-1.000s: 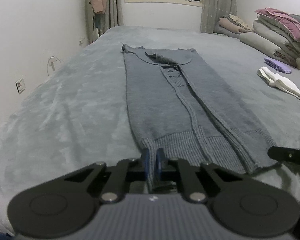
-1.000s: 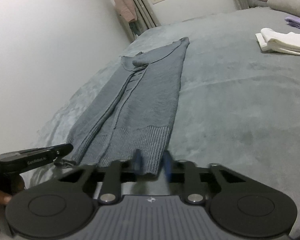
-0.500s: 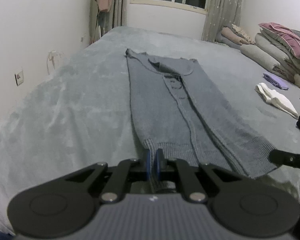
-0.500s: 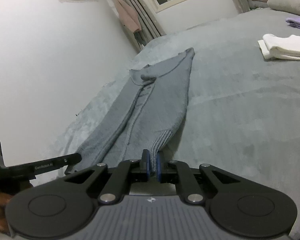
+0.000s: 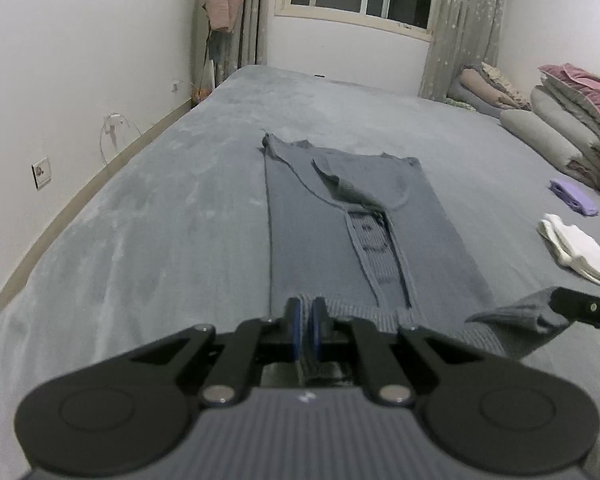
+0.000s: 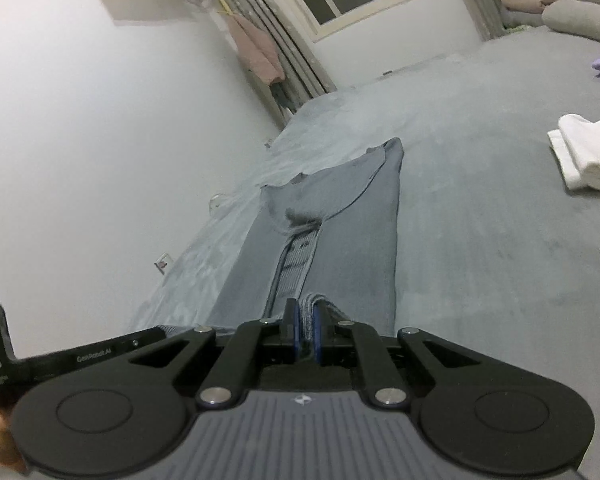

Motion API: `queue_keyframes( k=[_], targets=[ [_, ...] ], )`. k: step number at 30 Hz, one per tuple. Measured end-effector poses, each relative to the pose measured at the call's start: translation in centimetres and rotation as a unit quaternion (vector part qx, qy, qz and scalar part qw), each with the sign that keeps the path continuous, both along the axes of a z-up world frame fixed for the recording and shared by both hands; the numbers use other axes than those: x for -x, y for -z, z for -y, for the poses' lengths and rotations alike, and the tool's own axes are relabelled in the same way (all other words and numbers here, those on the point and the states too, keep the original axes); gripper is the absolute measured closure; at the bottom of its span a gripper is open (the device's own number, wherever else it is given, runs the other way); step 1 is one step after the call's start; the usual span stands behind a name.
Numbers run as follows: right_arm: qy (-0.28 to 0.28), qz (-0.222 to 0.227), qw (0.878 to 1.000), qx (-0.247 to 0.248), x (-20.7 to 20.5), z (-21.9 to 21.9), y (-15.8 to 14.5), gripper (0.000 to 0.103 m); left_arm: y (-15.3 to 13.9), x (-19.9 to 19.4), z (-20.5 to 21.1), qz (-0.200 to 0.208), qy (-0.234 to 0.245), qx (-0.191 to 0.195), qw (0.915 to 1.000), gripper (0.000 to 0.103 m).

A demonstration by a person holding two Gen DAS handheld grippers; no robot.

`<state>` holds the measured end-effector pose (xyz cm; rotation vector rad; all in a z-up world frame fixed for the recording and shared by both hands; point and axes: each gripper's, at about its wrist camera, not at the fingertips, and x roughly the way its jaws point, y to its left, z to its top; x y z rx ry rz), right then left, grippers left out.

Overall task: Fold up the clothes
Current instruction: 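Lift the held hem with both grippers and fold it over toward the collar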

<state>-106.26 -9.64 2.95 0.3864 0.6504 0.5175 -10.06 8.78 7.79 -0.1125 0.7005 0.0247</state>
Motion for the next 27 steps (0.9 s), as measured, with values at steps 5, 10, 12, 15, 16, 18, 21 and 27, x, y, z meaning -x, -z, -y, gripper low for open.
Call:
queue_keyframes(
  k=[5, 10, 12, 15, 16, 18, 21, 27],
  targets=[
    [0.005, -0.021, 1.000, 0.017, -6.0, -1.1, -0.2, 0.095, 0.6, -6.5, -0.7, -0.028, -0.015, 0.016, 0.9994, 0.098],
    [0.003, -0.049, 0.997, 0.052, -11.3, -2.3, 2.4, 0.095, 2.1, -10.9, -2.5, -0.036, -0.013, 0.049, 0.9981, 0.075],
    [-0.009, -0.057, 0.997, 0.049, -12.4, -2.3, 3.5, 0.095, 2.4, -11.2, -3.6, -0.027, -0.012, 0.054, 0.9981, 0.062],
    [-0.027, -0.050, 0.997, 0.042, -13.2, -2.0, 3.9, 0.092, 2.7, -10.9, -4.7, -0.013, 0.006, 0.060, 0.9981, 0.058],
    [-0.026, -0.037, 0.998, 0.044, -13.1, -1.7, 3.5, 0.084, 2.6, -10.9, -4.6, -0.007, 0.017, 0.058, 0.9982, 0.055],
    [-0.022, -0.008, 0.999, 0.048, -12.9, -1.0, 2.5, 0.068, 2.6, -10.8, -4.2, 0.004, 0.038, 0.042, 0.9984, 0.045],
    [-0.027, 0.029, 0.998, 0.054, -12.6, -0.1, 1.6, 0.062, 2.8, -10.9, -3.7, 0.016, 0.070, 0.023, 0.9972, 0.043],
    [-0.082, 0.061, 0.984, 0.142, -12.3, -2.8, 2.9, 0.062, 4.4, -12.5, -2.8, -0.002, 0.101, 0.011, 0.9949, 0.044]
  ],
)
